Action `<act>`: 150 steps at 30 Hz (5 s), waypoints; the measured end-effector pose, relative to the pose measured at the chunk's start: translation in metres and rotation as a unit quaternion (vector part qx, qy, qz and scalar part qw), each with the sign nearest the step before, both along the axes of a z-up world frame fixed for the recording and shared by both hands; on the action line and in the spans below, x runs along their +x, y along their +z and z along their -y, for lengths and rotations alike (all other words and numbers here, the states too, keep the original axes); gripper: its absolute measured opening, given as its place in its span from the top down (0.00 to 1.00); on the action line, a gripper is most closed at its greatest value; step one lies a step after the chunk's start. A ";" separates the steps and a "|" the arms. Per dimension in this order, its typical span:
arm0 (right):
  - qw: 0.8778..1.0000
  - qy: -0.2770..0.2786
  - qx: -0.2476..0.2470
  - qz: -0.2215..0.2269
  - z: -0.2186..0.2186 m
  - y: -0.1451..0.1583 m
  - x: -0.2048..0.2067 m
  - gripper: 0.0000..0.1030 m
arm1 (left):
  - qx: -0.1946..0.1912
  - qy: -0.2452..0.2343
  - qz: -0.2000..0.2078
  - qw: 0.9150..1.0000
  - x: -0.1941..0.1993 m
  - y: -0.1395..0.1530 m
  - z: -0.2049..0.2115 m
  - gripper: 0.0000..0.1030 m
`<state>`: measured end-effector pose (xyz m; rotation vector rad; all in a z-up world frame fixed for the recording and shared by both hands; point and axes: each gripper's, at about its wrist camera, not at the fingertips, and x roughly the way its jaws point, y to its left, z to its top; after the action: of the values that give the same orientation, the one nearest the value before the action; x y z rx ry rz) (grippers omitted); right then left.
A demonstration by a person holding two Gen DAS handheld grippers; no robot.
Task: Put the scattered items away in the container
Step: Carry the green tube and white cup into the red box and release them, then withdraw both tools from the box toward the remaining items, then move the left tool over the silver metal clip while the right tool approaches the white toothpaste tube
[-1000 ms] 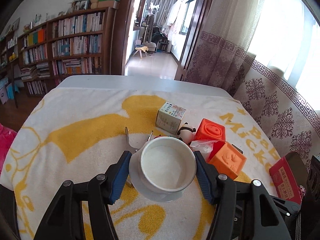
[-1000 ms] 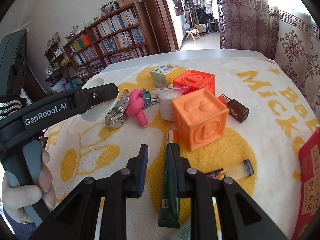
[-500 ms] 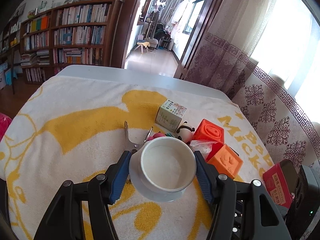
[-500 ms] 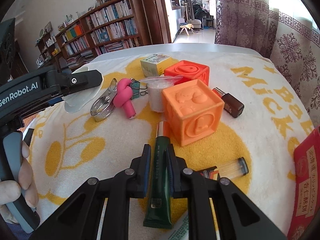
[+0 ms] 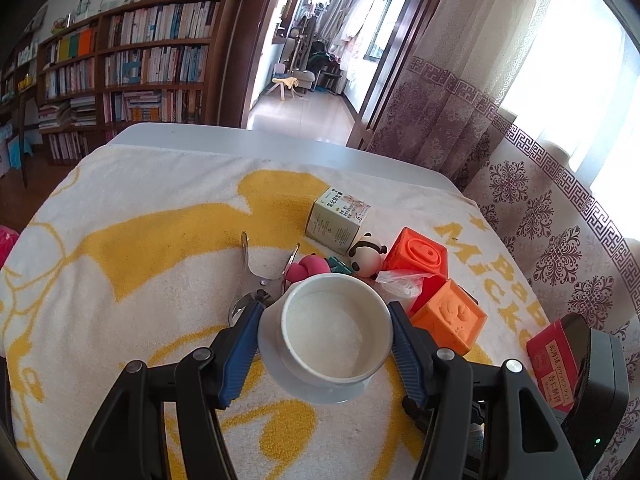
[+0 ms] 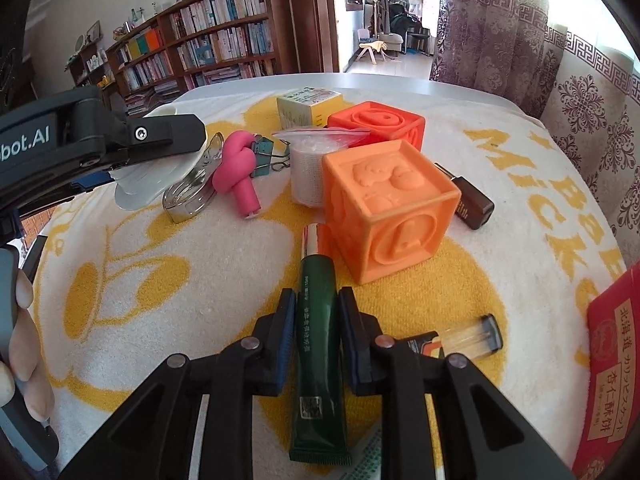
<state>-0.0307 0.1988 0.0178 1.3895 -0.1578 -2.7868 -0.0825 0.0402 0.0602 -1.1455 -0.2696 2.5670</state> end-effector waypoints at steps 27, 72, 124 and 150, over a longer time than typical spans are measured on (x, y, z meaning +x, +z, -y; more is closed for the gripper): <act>0.988 -0.082 -0.084 -0.101 -0.060 0.053 0.072 0.79 | -0.003 -0.030 -0.017 0.999 0.014 0.009 -0.017 0.38; 0.933 -0.313 -0.090 -0.155 -0.250 0.064 0.253 0.26 | -0.036 -0.248 -0.039 0.967 0.121 0.046 -0.273 0.03; 0.987 -0.111 -0.098 -0.068 -0.075 0.022 0.168 0.21 | -0.057 0.083 0.057 0.993 0.018 -0.045 0.020 0.01; 0.988 -0.093 -0.102 -0.068 -0.065 0.030 0.156 0.21 | -0.152 0.010 0.071 0.986 -0.074 -0.065 0.003 0.01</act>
<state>0.1255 0.2635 0.0478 1.1897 -0.5815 -2.8989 -0.1560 0.0371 -0.0045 -1.4429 0.0851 2.6106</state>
